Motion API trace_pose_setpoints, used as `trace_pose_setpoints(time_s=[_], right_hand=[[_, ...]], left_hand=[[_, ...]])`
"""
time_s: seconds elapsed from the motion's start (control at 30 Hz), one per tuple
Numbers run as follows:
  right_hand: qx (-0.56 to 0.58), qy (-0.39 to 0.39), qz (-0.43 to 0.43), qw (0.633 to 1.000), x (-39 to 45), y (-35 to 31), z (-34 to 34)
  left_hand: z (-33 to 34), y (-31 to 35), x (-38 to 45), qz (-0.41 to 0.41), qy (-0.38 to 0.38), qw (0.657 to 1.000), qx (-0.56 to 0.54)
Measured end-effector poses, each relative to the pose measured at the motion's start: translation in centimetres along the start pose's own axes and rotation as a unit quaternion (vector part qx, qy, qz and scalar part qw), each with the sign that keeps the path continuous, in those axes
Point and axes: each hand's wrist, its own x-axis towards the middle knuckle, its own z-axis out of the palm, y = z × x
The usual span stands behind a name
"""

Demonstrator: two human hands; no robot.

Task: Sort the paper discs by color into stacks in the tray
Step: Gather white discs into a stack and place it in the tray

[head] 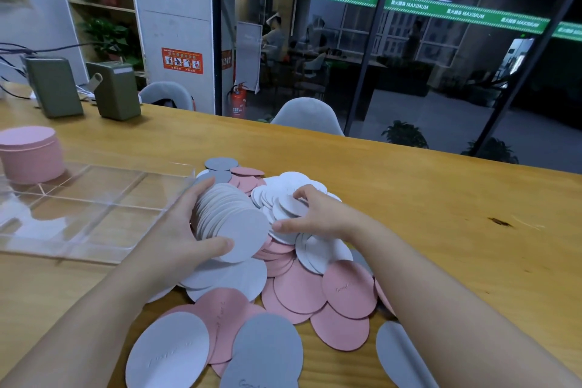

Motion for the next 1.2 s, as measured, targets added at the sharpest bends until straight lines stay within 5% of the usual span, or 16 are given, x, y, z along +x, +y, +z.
trace_pose_setpoints(time_s=[0.33,0.6,0.9,1.2], right_hand=[[-0.03,0.007,-0.067,0.997,-1.0,-1.0,-0.3],[-0.1,-0.063,-0.046,0.992,-2.0,-0.2,-1.2],[-0.122,0.014,-0.095,0.988,-2.7,-0.8,-0.7],[0.012,0.144,-0.18,0.973,-5.2,-1.1,1.5]], left_hand=[[0.0,0.1,-0.2,-0.023,-0.002,1.0,-0.012],[0.2,0.2,-0.1,-0.023,0.002,1.0,-0.008],[0.3,0.1,-0.1,-0.019,0.002,1.0,0.014],[0.3,-0.2,0.0,-0.016,0.008,0.999,0.05]])
